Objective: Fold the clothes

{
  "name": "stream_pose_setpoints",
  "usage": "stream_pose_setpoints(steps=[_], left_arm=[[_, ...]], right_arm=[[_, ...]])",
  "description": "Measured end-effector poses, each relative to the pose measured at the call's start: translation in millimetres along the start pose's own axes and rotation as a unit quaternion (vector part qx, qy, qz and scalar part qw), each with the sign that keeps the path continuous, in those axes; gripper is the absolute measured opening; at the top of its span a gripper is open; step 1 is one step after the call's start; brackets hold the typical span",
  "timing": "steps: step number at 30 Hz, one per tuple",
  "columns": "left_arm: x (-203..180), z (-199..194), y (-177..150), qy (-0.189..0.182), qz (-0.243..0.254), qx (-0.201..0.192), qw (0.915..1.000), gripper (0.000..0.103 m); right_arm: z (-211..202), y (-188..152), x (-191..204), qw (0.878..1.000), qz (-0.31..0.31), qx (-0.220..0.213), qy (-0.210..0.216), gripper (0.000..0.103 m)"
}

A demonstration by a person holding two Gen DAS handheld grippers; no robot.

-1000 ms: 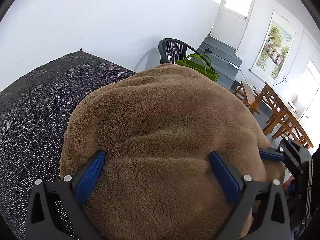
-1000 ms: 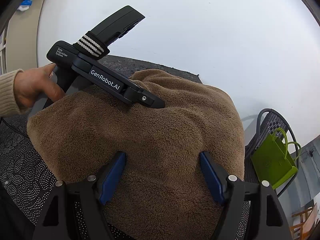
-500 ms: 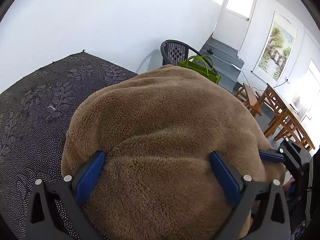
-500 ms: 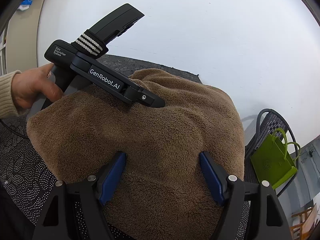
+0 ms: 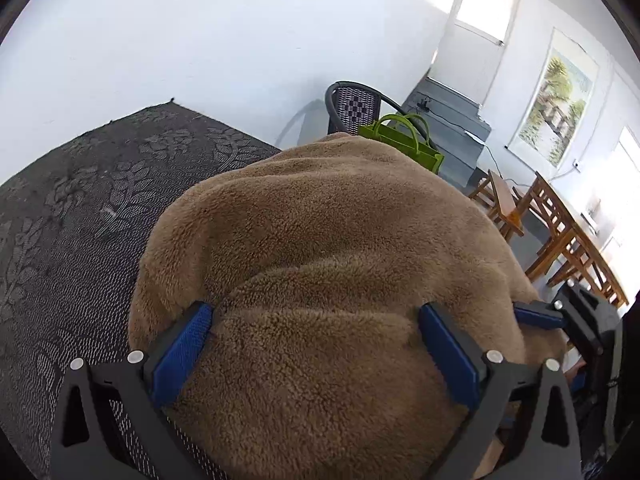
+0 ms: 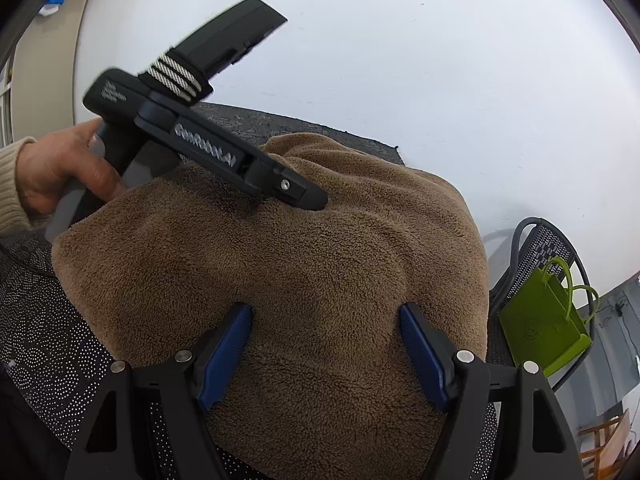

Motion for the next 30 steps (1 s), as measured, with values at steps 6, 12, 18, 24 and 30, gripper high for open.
stream_pose_setpoints(steps=[6,12,18,24,30], left_arm=[[0.1,-19.2,-11.5,0.005,-0.009,0.003,0.9999,0.103],[7.8,-26.9,-27.6,-0.009,-0.05,0.0,0.9987,0.103],[16.6,-21.1,-37.9,-0.037,-0.095,0.007,0.9947,0.103],[18.9,-20.1,-40.9,-0.053,-0.117,0.008,0.9917,0.103],[22.1,-34.0,-30.9,-0.042,-0.113,-0.007,0.9926,0.103]], right_arm=[[4.1,1.3,0.1,1.0,-0.001,-0.001,-0.001,0.078],[8.8,2.8,0.0,1.0,-0.002,-0.003,-0.002,0.078],[15.8,5.1,-0.6,1.0,-0.006,0.0,-0.001,0.078],[21.4,8.4,-2.3,1.0,-0.01,0.003,-0.006,0.078],[19.6,34.0,-3.7,1.0,-0.028,-0.006,-0.012,0.078]])
Point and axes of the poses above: each gripper's, at about its wrist camera, not at the fingertips, and z roughly the way its jaws point, x to its left, y to its top, the point moved 10 cm from there along z, roughly the way its jaws point, and after that the axes turned 8 degrees about -y, right-handed, at the moved point
